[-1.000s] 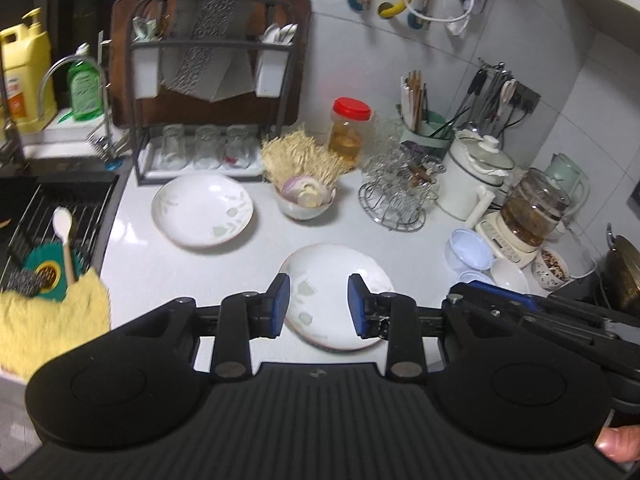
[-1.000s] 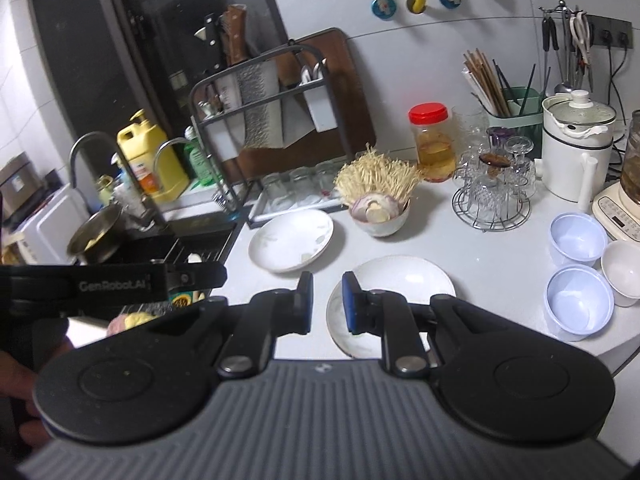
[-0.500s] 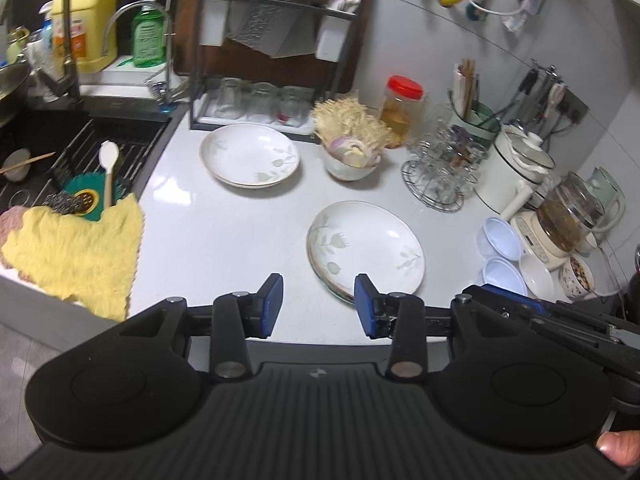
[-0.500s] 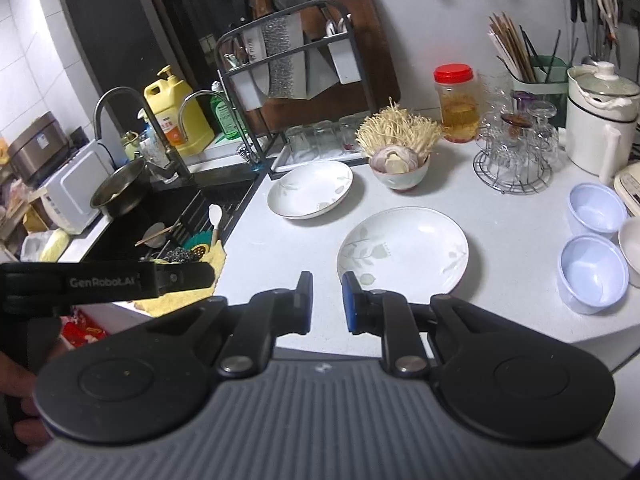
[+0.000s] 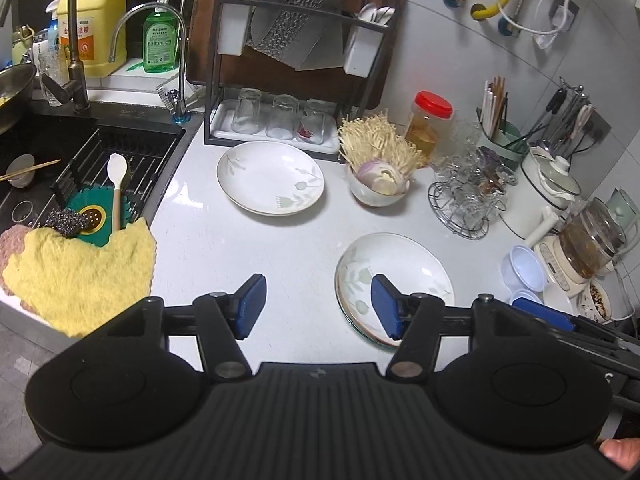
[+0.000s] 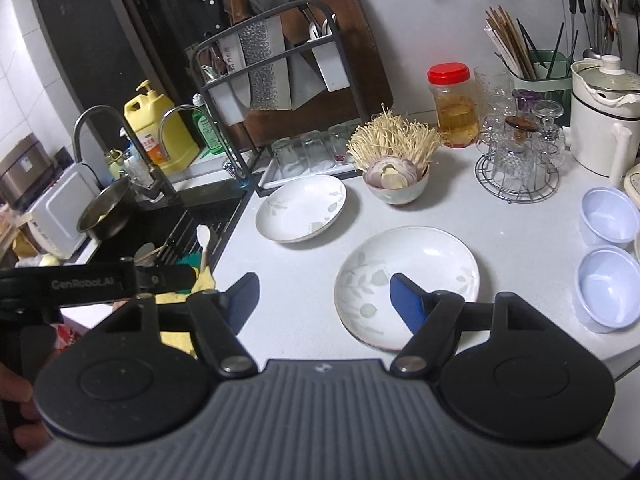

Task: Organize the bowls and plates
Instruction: 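Move both grippers to the smaller white leaf plate by the glass rack, then close both grippers on the rim of the smaller white plate, then lift and carry the smaller white plate over the plate stack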

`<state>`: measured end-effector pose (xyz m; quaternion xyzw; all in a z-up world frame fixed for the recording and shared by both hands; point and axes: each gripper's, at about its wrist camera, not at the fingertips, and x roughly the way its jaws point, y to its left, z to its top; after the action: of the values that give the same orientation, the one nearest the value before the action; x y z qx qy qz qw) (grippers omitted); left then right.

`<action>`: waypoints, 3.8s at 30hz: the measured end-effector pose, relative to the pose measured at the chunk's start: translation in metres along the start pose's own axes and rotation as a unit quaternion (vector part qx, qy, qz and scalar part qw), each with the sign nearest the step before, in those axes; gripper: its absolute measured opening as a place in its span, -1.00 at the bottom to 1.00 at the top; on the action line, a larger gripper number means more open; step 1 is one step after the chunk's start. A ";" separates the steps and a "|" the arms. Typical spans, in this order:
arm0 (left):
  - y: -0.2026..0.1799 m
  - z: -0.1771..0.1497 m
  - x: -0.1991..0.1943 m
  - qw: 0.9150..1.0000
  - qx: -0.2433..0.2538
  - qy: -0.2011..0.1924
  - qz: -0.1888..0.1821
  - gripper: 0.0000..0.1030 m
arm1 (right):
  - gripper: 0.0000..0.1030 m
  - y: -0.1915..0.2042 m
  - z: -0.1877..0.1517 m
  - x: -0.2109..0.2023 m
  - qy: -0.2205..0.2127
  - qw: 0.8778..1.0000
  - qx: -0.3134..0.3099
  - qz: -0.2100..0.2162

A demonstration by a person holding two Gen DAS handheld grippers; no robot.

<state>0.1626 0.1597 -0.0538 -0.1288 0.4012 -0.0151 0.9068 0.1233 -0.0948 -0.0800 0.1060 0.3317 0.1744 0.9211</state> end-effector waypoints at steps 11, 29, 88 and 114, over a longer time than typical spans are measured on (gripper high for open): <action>0.049 0.068 0.072 1.000 0.003 0.013 -0.014 0.40 | 0.43 0.013 0.038 0.079 0.017 0.999 0.037 -0.004; 0.112 0.144 0.189 0.995 0.019 0.060 -0.074 0.40 | 0.41 0.018 0.072 0.205 0.058 0.990 0.122 -0.038; 0.185 0.178 0.369 0.984 -0.023 0.154 -0.082 -0.55 | -0.72 -0.016 0.088 0.374 0.151 0.977 0.122 -0.084; 0.174 0.170 0.303 0.981 -0.067 0.132 -0.123 -0.55 | -0.71 -0.008 0.100 0.286 0.097 0.986 0.121 -0.067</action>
<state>0.4793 0.3262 -0.2065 -0.2342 0.4986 -0.1167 0.8264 0.3954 0.0015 -0.1709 0.1768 0.4448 0.0804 0.8743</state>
